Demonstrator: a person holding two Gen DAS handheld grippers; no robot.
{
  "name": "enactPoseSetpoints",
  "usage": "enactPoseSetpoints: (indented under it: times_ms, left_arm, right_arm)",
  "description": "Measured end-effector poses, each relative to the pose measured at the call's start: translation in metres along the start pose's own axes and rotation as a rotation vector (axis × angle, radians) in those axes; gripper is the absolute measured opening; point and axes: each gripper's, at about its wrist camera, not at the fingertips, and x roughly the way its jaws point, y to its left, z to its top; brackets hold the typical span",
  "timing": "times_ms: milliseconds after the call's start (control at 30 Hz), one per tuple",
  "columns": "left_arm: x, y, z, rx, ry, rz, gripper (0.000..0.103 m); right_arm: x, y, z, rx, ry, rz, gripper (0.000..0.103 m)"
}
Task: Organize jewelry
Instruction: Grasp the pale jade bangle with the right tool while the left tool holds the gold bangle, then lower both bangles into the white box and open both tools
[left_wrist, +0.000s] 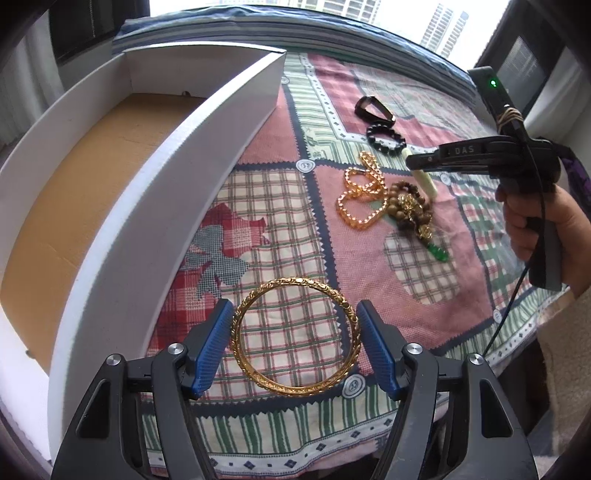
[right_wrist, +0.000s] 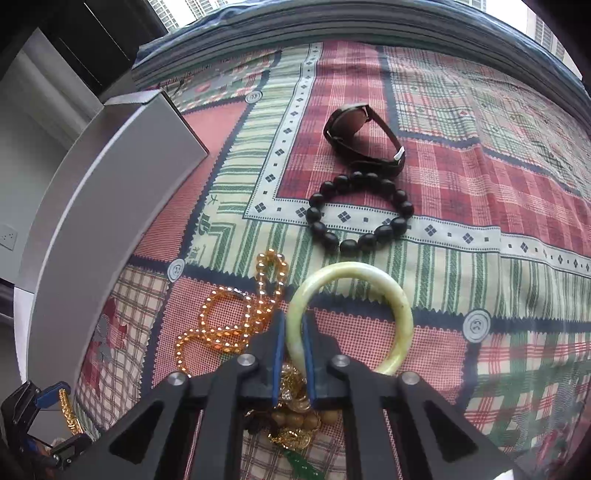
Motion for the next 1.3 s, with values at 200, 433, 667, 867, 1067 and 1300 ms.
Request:
enactPoseSetpoints:
  times_ms: [200, 433, 667, 867, 1067, 1300]
  left_arm:
    - [-0.038, 0.002, 0.005, -0.020, -0.055, -0.052, 0.070]
    - [-0.101, 0.052, 0.027, -0.078, -0.116, -0.039, 0.070]
    - [-0.094, 0.163, 0.051, -0.263, -0.093, 0.152, 0.070]
    - [-0.048, 0.219, 0.052, -0.378, -0.001, 0.222, 0.070]
    - [-0.006, 0.238, 0.049, -0.435, 0.078, 0.228, 0.070]
    - [-0.008, 0.246, 0.040, -0.496, 0.034, 0.257, 0.090]
  right_arm:
    - [-0.057, 0.018, -0.010, -0.034, -0.101, 0.052, 0.010]
    - [-0.110, 0.119, 0.005, -0.234, -0.230, 0.137, 0.010]
    - [-0.094, 0.247, 0.022, -0.444, -0.219, 0.234, 0.010]
    - [-0.023, 0.321, 0.031, -0.577, -0.113, 0.171, 0.010]
    - [0.049, 0.338, 0.029, -0.595, -0.005, 0.042, 0.012]
    - [0.040, 0.327, 0.031, -0.502, -0.034, 0.105, 0.047]
